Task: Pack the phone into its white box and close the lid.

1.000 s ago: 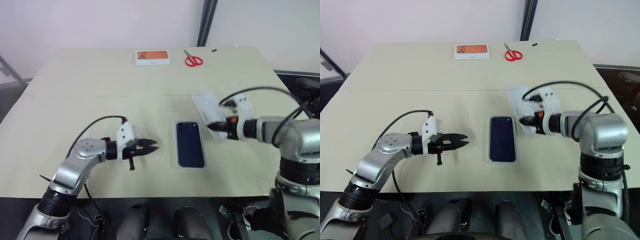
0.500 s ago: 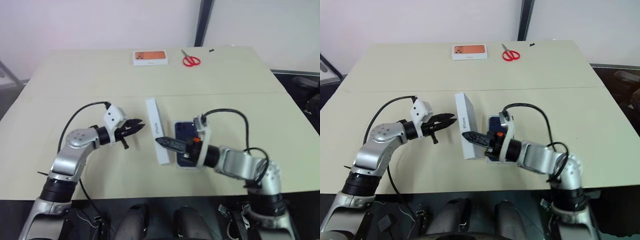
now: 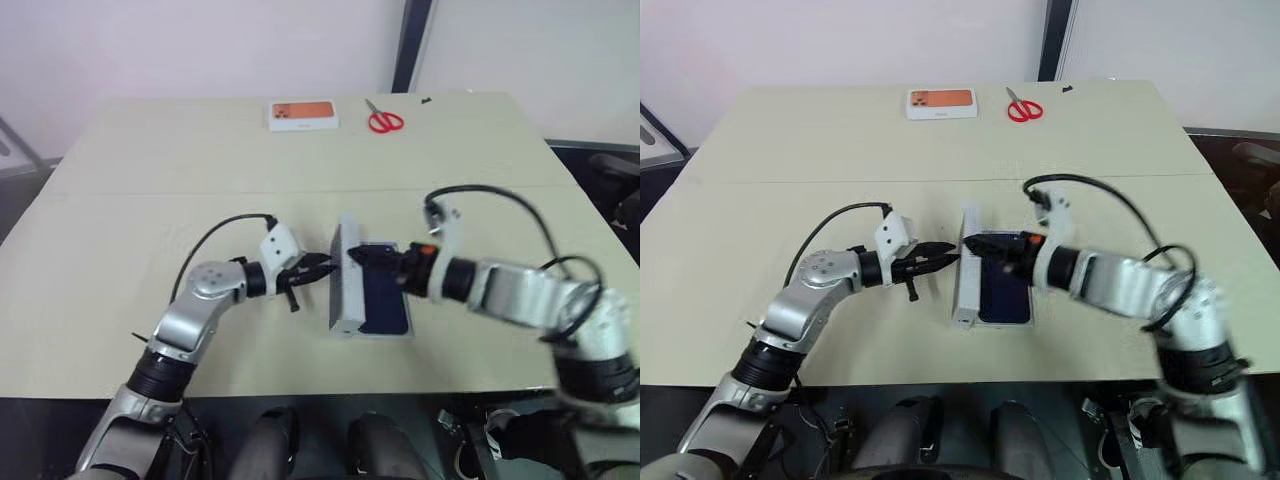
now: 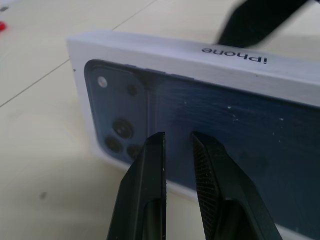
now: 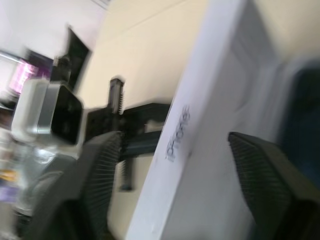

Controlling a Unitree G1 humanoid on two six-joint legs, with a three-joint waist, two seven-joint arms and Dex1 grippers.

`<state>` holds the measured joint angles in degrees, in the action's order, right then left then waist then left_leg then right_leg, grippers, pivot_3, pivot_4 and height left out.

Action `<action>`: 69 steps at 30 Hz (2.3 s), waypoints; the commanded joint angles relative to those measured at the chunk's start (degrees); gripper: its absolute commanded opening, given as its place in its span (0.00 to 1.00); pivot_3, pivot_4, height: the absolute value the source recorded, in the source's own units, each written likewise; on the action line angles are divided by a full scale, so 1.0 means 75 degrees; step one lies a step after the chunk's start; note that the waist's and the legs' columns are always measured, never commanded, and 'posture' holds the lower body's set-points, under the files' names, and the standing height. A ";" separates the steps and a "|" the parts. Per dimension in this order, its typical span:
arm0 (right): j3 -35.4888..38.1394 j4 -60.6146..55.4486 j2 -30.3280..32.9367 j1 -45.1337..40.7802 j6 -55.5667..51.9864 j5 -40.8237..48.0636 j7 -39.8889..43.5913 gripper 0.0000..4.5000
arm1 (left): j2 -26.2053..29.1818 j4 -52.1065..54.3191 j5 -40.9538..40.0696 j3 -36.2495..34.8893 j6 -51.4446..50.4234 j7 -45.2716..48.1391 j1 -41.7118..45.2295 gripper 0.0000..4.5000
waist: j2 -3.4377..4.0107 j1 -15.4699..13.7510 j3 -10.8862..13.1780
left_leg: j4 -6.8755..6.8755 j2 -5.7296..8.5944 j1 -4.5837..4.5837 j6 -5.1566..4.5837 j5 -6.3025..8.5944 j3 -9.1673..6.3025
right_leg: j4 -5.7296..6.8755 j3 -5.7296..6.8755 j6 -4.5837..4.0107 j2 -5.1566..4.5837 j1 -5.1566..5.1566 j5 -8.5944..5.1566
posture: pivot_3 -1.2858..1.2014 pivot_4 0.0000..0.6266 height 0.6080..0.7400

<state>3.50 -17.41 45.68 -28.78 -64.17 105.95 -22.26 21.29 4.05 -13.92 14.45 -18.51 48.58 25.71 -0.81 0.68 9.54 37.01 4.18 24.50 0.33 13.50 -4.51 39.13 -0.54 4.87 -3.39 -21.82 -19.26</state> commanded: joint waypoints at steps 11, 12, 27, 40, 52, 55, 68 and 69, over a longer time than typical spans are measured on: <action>-0.2470 -0.1049 0.2606 0.0219 0.1473 -0.8112 0.5910 0.01 | -0.0033 0.0829 -0.0218 -0.0426 -0.0719 -0.0318 0.0038 0.19 | 0.0001 0.0011 -0.0002 | 0.0005 -0.0006 0.0000 -0.0010 0.0007 0.0002 | -0.0002 -0.0003 0.0003 0.0004 -0.0003 -0.0002 | 0.52 0.24 1.00; -0.2545 -0.1076 0.2610 0.0268 0.1618 -0.8462 0.6067 0.01 | 0.0101 0.0886 -0.0186 -0.0475 -0.0787 -0.0333 -0.0008 0.19 | 0.0003 0.0013 -0.0003 | 0.0004 -0.0006 -0.0001 -0.0010 0.0007 0.0001 | -0.0001 -0.0004 0.0003 0.0004 -0.0004 -0.0002 | 0.52 0.24 1.00; -0.2524 -0.1285 0.2094 0.0628 0.2385 -1.0826 0.7666 0.01 | 0.0489 0.0804 0.0431 0.0779 -0.1734 -0.0214 -0.0035 0.19 | 0.0002 -0.0151 -0.0002 | 0.0010 -0.0001 0.0000 -0.0006 0.0007 0.0001 | -0.0003 -0.0006 0.0003 -0.0004 -0.0002 -0.0001 | 0.52 0.24 1.00; -0.2232 -0.1420 0.1736 0.0889 0.2303 -1.1567 0.8198 0.01 | -0.0426 0.0935 0.0117 0.0590 -0.2021 -0.0484 0.0149 0.19 | 0.0002 -0.0178 -0.0002 | 0.0012 0.0000 -0.0001 -0.0005 0.0006 0.0001 | -0.0004 -0.0007 0.0004 -0.0004 -0.0001 -0.0001 | 0.52 0.24 1.00; -0.2206 -0.1279 0.1497 0.1100 0.2239 -1.2026 0.8411 0.01 | -0.0366 0.0953 0.0198 0.0695 -0.2026 -0.0456 0.0044 0.19 | 0.0002 -0.0179 -0.0002 | 0.0013 0.0000 -0.0001 -0.0004 0.0006 0.0001 | -0.0003 -0.0007 0.0004 -0.0004 0.0000 -0.0001 | 0.52 0.24 1.00; -0.2206 -0.1212 0.1448 0.1162 0.2241 -1.2150 0.8430 0.01 | -0.0392 0.0956 0.0184 0.0699 -0.2015 -0.0453 0.0051 0.19 | 0.0002 -0.0178 -0.0002 | 0.0013 0.0000 -0.0001 -0.0004 0.0006 0.0001 | -0.0003 -0.0006 0.0004 -0.0004 0.0000 -0.0001 | 0.52 0.24 1.00; -0.2096 -0.1210 0.1357 0.1267 0.2232 -1.2412 0.8612 0.01 | -0.0548 0.0917 0.0163 0.0646 -0.2007 -0.0530 0.0126 0.19 | 0.0002 -0.0187 -0.0002 | 0.0014 0.0002 -0.0001 -0.0004 0.0005 0.0001 | -0.0003 -0.0007 0.0004 -0.0005 0.0002 -0.0001 | 0.52 0.24 1.00; -0.2085 -0.1212 0.1352 0.1271 0.2230 -1.2426 0.8624 0.01 | -0.0548 0.0906 0.0173 0.0654 -0.2001 -0.0521 0.0144 0.19 | 0.0002 -0.0188 -0.0002 | 0.0015 0.0002 -0.0001 -0.0004 0.0005 0.0001 | -0.0004 -0.0007 0.0004 -0.0005 0.0002 -0.0001 | 0.52 0.24 1.00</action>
<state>-14.06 -25.04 56.29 -18.93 -47.93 12.71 42.02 18.13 8.67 -11.84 19.39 -34.41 44.68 25.54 -0.80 -0.72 9.53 37.12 4.20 24.49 0.30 13.54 -4.50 39.10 -0.59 4.90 -3.42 -21.81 -19.27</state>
